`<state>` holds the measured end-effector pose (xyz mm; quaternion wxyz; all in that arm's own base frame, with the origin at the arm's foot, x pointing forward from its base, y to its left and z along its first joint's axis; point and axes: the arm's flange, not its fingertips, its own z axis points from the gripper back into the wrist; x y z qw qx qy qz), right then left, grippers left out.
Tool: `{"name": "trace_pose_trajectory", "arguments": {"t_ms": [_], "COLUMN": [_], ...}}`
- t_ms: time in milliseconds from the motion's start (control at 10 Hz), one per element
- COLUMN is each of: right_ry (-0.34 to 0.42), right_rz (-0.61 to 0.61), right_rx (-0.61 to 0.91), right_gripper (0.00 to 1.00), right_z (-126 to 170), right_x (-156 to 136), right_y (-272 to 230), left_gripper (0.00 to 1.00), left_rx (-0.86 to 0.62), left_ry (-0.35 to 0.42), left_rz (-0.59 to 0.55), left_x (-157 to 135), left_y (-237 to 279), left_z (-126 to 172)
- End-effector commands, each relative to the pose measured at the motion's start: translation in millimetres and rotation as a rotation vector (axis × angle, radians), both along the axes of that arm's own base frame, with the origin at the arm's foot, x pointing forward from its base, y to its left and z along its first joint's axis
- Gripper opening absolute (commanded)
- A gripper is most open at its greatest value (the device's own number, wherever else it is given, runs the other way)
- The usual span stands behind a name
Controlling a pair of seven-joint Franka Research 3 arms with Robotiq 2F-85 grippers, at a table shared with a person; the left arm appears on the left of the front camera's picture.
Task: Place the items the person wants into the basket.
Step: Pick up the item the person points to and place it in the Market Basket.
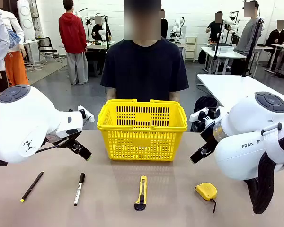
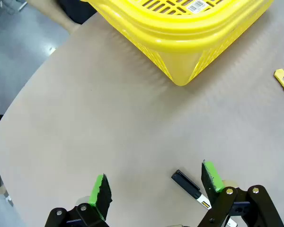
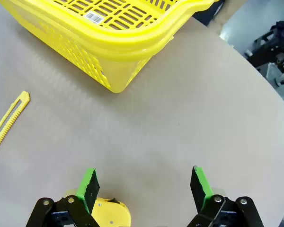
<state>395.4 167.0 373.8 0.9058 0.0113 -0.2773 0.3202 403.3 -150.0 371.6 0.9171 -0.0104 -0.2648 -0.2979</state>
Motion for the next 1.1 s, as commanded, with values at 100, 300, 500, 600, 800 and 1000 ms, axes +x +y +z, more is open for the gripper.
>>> {"name": "trace_pose_trajectory", "arguments": {"t_ms": [100,300,500,600,800,1000], "right_ry": [0.0,0.0,0.0,0.0,0.0,0.0], "right_rz": [0.0,0.0,0.0,0.0,0.0,0.0], "right_rx": [0.0,0.0,0.0,0.0,0.0,0.0], "right_gripper": [1.0,1.0,1.0,1.0,1.0,1.0], "right_z": [0.0,0.0,0.0,0.0,0.0,0.0], "right_x": [0.0,0.0,0.0,0.0,0.0,0.0], "right_y": [0.0,0.0,0.0,0.0,0.0,0.0], "left_gripper": [1.0,1.0,1.0,1.0,1.0,1.0], "left_rx": [0.0,0.0,0.0,0.0,0.0,0.0], "left_ry": [0.0,0.0,0.0,0.0,0.0,0.0], "left_rz": [0.0,0.0,0.0,0.0,0.0,0.0], "left_x": [0.0,0.0,0.0,0.0,0.0,0.0], "left_y": [0.0,0.0,0.0,0.0,0.0,0.0], "left_z": [0.0,0.0,0.0,0.0,0.0,0.0]}}
